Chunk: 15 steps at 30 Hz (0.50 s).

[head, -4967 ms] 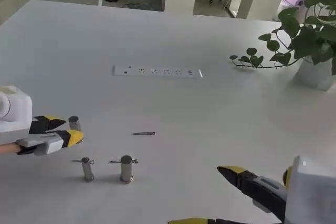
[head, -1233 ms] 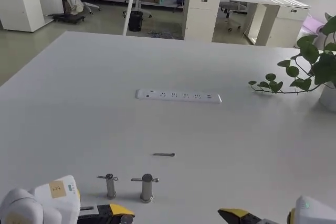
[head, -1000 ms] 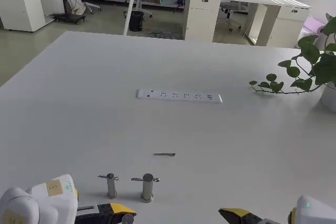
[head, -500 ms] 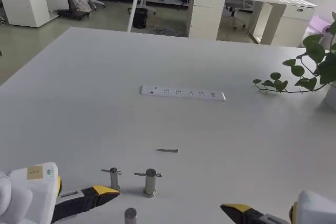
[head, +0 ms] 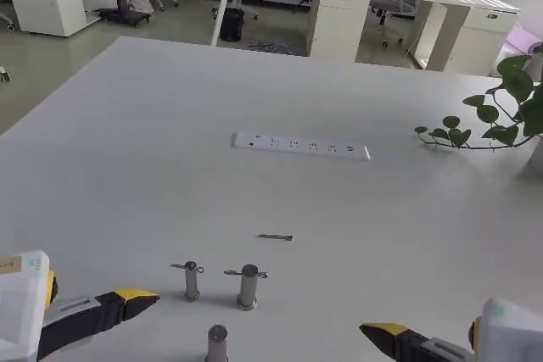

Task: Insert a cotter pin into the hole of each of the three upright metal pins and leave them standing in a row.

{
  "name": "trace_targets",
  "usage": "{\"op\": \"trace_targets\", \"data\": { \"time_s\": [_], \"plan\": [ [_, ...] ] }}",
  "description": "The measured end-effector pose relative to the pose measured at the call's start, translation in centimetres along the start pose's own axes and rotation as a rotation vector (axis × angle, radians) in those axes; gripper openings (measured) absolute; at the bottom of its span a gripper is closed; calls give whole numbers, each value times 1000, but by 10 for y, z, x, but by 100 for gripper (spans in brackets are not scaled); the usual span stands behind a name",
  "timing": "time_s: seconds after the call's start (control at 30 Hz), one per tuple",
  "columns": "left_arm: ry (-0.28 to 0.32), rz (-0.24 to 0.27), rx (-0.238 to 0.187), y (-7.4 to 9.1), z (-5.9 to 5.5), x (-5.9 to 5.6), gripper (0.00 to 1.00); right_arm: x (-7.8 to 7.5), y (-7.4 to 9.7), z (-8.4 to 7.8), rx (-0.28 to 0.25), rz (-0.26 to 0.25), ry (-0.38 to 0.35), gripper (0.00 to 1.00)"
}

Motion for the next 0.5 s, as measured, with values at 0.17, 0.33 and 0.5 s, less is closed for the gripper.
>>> {"op": "trace_targets", "data": {
  "time_s": [0.17,0.33,0.5],
  "plan": [
    [8,27,-3,3,0,0,99,-9,2,9,60,12,94,82],
    [20,17,6,6,-1,-4,99,-25,0,18,121,26,144,81],
    [15,38,27,10,-7,-2,99,-49,-6,32,183,13,217,81]
  ]
}}
Point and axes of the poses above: the centre of the closed fingertips' face, and the gripper's own axes: y roughly backward along the fingers, x roughly to its left, z roughly out of its top, the point moved 5 cm from there along y, roughly backward along the fingers, and after that the axes turned 7 degrees about x, right-handed, at the moved point
